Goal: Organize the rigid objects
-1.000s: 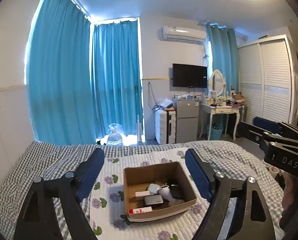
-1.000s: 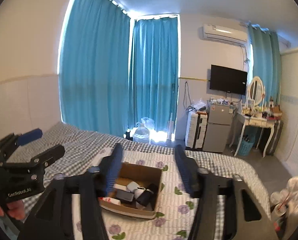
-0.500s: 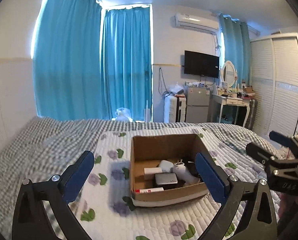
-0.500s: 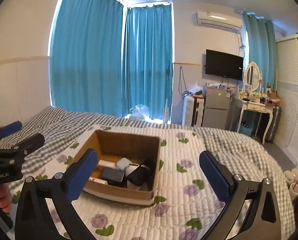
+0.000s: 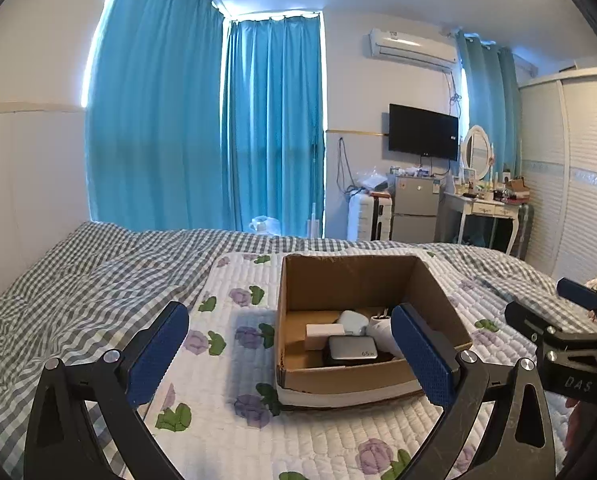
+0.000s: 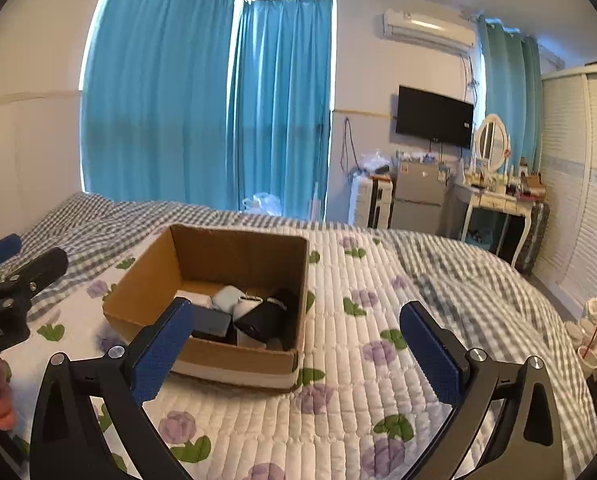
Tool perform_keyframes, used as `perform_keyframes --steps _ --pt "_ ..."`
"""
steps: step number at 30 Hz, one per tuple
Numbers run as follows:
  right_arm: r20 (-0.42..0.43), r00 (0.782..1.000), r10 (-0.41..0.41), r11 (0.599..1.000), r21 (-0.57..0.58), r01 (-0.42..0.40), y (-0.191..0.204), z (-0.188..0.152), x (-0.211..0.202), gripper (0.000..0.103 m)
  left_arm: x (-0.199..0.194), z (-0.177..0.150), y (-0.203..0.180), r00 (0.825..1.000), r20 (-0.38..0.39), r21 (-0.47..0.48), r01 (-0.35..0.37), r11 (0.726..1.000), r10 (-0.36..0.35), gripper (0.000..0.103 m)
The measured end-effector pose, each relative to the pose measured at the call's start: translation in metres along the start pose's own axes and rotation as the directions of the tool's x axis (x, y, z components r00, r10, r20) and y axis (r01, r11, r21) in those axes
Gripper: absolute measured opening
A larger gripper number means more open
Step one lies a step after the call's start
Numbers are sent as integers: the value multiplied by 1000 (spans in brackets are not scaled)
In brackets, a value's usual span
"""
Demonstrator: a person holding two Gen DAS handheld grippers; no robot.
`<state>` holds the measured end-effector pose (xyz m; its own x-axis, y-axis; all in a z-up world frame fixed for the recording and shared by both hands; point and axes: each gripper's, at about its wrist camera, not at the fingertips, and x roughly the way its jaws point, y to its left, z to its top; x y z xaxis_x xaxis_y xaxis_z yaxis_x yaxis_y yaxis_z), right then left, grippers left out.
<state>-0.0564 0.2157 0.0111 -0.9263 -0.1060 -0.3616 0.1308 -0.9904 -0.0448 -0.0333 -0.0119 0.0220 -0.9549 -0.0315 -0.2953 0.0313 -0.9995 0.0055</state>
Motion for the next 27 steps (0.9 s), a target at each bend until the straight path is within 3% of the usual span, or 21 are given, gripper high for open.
perform_keyframes --steps 27 --pt "-22 1000 -12 1000 5 13 -3 -4 5 103 8 -8 -4 999 -35 32 -1 999 2 103"
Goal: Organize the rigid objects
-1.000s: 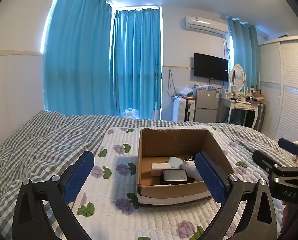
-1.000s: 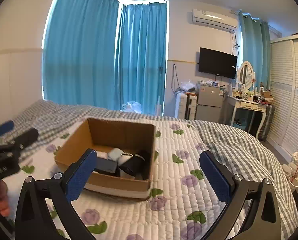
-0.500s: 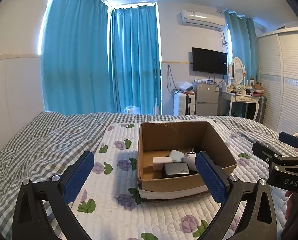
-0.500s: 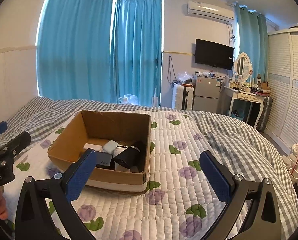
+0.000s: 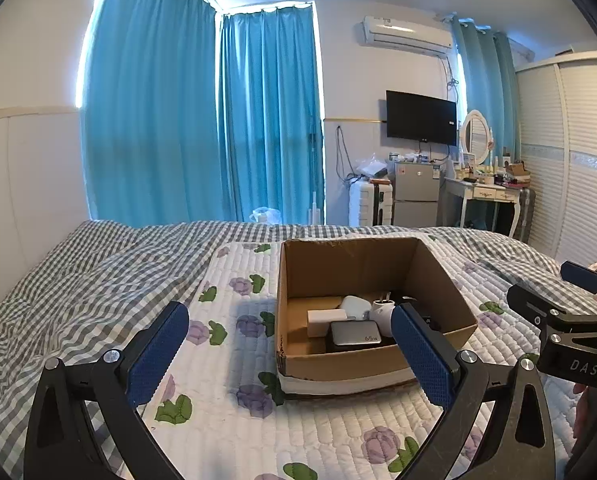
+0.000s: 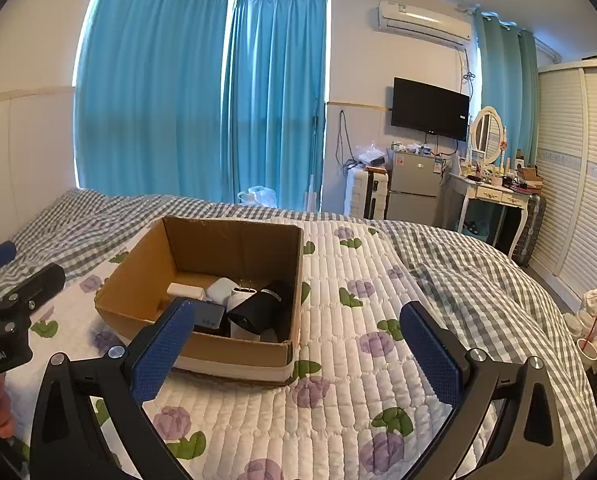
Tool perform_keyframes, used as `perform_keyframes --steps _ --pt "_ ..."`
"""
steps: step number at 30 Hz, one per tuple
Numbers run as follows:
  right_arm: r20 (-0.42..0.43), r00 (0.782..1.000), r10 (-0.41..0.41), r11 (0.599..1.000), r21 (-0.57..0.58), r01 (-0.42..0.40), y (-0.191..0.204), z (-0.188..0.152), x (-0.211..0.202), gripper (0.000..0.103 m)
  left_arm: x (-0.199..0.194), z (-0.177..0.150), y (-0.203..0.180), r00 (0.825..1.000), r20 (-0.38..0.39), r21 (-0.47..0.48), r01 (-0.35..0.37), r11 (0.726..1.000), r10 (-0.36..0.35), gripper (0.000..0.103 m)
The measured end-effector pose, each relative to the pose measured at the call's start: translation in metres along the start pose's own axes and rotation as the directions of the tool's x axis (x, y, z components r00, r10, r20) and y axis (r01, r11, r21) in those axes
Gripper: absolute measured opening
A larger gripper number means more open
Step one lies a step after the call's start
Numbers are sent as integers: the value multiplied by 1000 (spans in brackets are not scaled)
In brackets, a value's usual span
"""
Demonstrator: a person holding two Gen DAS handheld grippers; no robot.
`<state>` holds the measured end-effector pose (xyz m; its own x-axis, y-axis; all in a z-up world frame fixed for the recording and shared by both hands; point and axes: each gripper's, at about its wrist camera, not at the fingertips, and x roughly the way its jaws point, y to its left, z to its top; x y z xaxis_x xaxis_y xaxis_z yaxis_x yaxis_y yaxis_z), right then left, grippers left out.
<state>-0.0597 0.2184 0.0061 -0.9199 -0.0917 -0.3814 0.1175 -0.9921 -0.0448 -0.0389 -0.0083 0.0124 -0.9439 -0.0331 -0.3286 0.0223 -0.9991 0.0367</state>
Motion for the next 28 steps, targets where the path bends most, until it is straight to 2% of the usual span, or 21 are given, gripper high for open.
perform_keyframes --steps 7,28 --pt "-9 1000 -9 1000 -5 9 0 -2 1 103 0 -1 -3 1000 2 17 -13 1000 13 103" --pt "-30 1000 -9 1000 -18 8 1 -5 4 103 5 -3 -3 999 -30 23 11 1000 -10 103"
